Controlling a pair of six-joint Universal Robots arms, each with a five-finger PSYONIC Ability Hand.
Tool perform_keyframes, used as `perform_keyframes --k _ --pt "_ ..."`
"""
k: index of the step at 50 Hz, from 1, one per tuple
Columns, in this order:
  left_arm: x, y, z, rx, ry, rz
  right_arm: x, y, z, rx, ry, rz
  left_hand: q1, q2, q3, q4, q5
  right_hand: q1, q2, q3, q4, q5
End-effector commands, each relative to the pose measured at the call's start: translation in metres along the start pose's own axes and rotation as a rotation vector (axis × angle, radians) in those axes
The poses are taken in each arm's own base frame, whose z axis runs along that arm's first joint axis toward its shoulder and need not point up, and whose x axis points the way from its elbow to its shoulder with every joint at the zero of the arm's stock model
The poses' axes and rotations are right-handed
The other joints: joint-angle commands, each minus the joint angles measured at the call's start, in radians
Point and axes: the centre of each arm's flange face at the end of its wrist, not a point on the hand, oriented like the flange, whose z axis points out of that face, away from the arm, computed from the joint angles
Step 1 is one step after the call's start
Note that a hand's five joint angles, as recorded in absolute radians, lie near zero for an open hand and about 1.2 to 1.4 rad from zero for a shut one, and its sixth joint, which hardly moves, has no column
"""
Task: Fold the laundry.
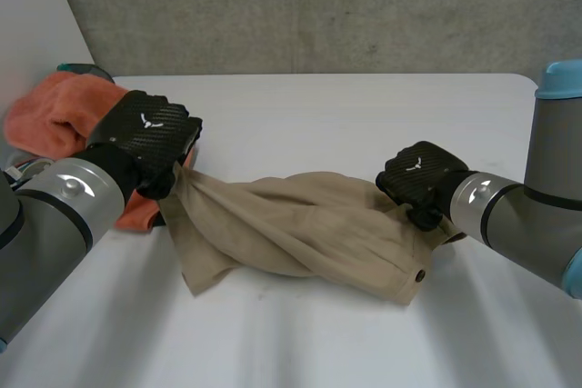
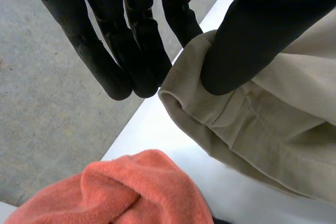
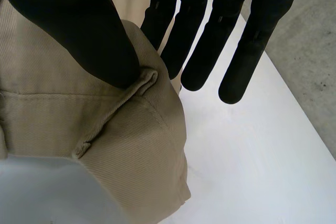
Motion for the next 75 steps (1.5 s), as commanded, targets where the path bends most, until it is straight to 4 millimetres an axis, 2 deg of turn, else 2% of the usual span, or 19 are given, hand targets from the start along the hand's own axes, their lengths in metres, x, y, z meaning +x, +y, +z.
perform_keyframes --k 1,8,13,16,20,25,32,35,37,41,42,45,50,54,58,66,69,72,75 --pt "-0.001 -0.011 -0.008 0.041 0.034 -0.026 0.011 -0.026 -0.026 0.061 0.068 -0.043 0.251 0.197 0.208 0.197 0.23 0.261 0.213 0.206 0.199 0.237" --pt "-0.02 -0.055 -0.052 0.191 0.004 -0.063 0.057 -0.074 -0.074 0.246 0.271 -0.034 0.251 0.197 0.208 0.197 0.23 0.261 0.213 0.206 0.199 0.237" --pt "-0.034 -0.084 -0.079 0.324 -0.045 -0.11 0.084 -0.098 -0.079 0.365 0.349 0.025 0.251 0.197 0.208 0.197 0.23 0.261 0.213 0.206 0.199 0.237" --pt "-0.041 -0.093 -0.086 0.38 -0.077 -0.131 0.094 -0.106 -0.064 0.416 0.354 0.065 0.251 0.197 0.208 0.197 0.23 0.261 0.213 0.206 0.199 0.237" --pt "-0.035 -0.084 -0.066 0.344 -0.057 -0.148 0.104 -0.104 -0.025 0.452 0.352 0.114 0.251 0.197 0.208 0.197 0.23 0.261 0.213 0.206 0.199 0.237" --pt "-0.017 -0.051 -0.023 0.204 -0.002 -0.161 0.101 -0.093 0.042 0.537 0.356 0.143 0.251 0.197 0.208 0.197 0.23 0.261 0.213 0.206 0.199 0.237" --pt "0.002 -0.014 0.014 0.074 0.036 -0.173 0.08 -0.066 0.114 0.634 0.363 0.17 0.251 0.197 0.208 0.197 0.23 0.261 0.213 0.206 0.199 0.237" --pt "0.009 -0.004 0.026 0.049 0.037 -0.173 0.059 -0.057 0.133 0.622 0.342 0.172 0.251 0.197 0.208 0.197 0.23 -0.565 -0.613 -0.62 -0.627 -0.589" --pt "0.009 0.001 0.031 0.037 0.03 -0.166 0.05 -0.053 0.131 0.547 0.347 0.183 0.251 0.197 0.208 0.197 0.23 -0.961 -1.009 -1.015 -1.022 -0.985" --pt "0.01 0.003 0.032 0.031 0.028 -0.15 0.055 -0.051 0.103 0.39 0.399 0.249 0.251 0.197 0.208 0.197 0.23 -0.961 -1.009 -1.015 -1.022 -0.985" --pt "0.01 0.003 0.031 0.032 0.027 -0.149 0.057 -0.052 0.085 0.339 0.41 0.278 0.251 0.197 0.208 0.197 0.23 -0.961 -1.009 -1.015 -1.022 -0.985" --pt "0.009 0.004 0.029 0.031 0.028 -0.143 0.055 -0.052 0.061 0.267 0.392 0.298 0.251 0.197 0.208 0.197 0.23 -0.961 -1.009 -1.015 -1.022 -0.985" --pt "0.008 0.006 0.026 0.028 0.032 -0.144 0.021 -0.034 0.021 0.075 0.209 0.303 0.251 0.197 0.208 0.197 0.23 -0.961 -1.009 -1.015 -1.022 -0.985" --pt "0.008 0.006 0.022 0.034 0.035 -0.144 -0.01 -0.012 0.011 -0.041 0.049 0.316 0.251 0.197 0.208 0.197 0.23 -0.862 -0.91 -0.916 -0.923 -0.886" --pt "0.008 0.007 0.02 0.035 0.031 -0.144 -0.03 0.006 0.009 -0.112 -0.025 0.333 0.251 0.197 0.208 0.197 0.23 -0.735 -0.784 -0.79 -0.797 -0.76" --pt "0.013 0.014 0.022 0.013 0.047 -0.134 -0.042 0.024 0.028 -0.11 0.001 0.314 0.251 0.197 0.208 0.197 0.23 -0.612 -0.66 -0.667 -0.674 -0.636" --pt "0.016 0.017 0.026 0.007 0.056 -0.116 -0.041 0.024 0.033 -0.095 0.018 0.298 0.251 0.197 0.208 0.197 0.23 -0.357 -0.405 -0.412 -0.419 -0.381" --pt "0.019 0.026 0.04 0.0 0.061 -0.069 -0.033 0.018 0.045 -0.045 0.067 0.268 0.251 0.197 0.208 0.197 0.23 0.258 0.21 0.204 0.197 0.234" --pt "0.013 0.023 0.056 0.025 0.035 -0.009 -0.016 0.005 0.053 0.029 0.143 0.245 0.251 0.197 0.208 0.197 0.23 0.261 0.213 0.206 0.199 0.237"
